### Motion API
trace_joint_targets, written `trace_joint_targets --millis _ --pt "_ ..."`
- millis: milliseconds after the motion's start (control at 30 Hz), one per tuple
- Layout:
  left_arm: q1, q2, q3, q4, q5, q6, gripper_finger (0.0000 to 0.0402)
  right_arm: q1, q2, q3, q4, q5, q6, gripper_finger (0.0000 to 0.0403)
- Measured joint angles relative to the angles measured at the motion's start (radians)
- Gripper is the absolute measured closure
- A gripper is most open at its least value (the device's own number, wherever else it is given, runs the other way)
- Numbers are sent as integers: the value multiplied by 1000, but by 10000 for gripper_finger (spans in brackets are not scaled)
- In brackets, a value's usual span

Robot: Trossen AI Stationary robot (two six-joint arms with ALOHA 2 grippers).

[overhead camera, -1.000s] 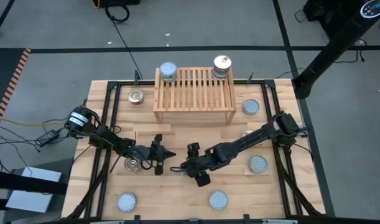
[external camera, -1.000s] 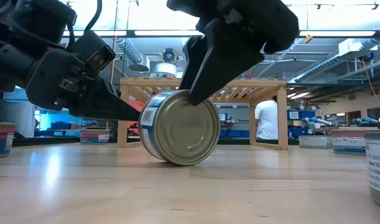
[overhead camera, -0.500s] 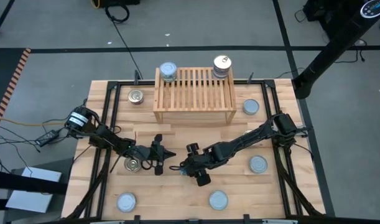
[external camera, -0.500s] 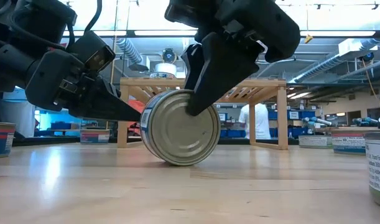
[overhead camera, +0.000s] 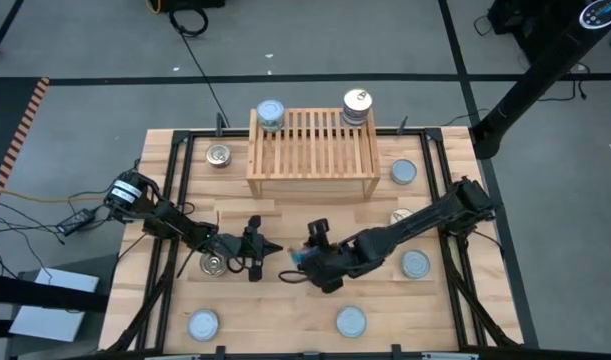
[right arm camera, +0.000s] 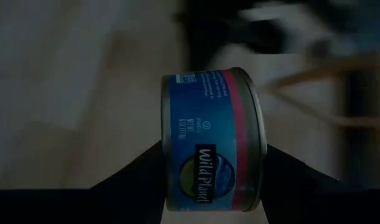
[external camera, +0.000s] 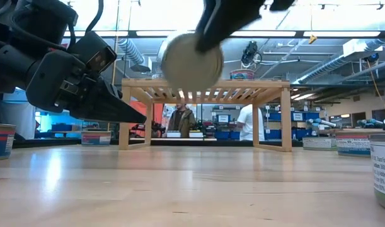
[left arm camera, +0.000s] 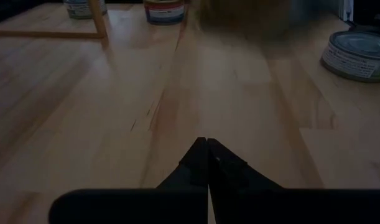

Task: Stack canned seafood by type on shelf
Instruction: Put the blue tuna can on the shelf

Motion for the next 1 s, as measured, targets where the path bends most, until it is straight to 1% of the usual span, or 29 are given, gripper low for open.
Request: trace_joint_targets --millis 167,267,333,367,467,533,667,767,1000 --pt "0 0 0 -2 0 1 401 34 -52 112 -213 293 -12 197" --pt "0 0 0 -3 0 1 401 27 -71 161 -313 462 -33 197" --pt "0 0 0 -4 0 2 401 10 -87 172 -347 552 -62 197" --pt "0 0 0 -4 0 2 401 -3 -95 173 -360 581 -76 197" --pt "0 0 0 -5 0 3 401 -61 -114 174 -403 619 -90 197" --pt "0 0 0 -6 0 3 401 -109 -117 173 -458 649 -70 197" --pt "0 0 0 -13 0 4 401 -219 -117 173 -634 695 24 197" --pt "0 0 0 -24 0 4 401 -293 -119 141 -714 703 94 197" --pt "0 0 0 -30 -1 4 401 -396 -140 -14 -715 674 141 197"
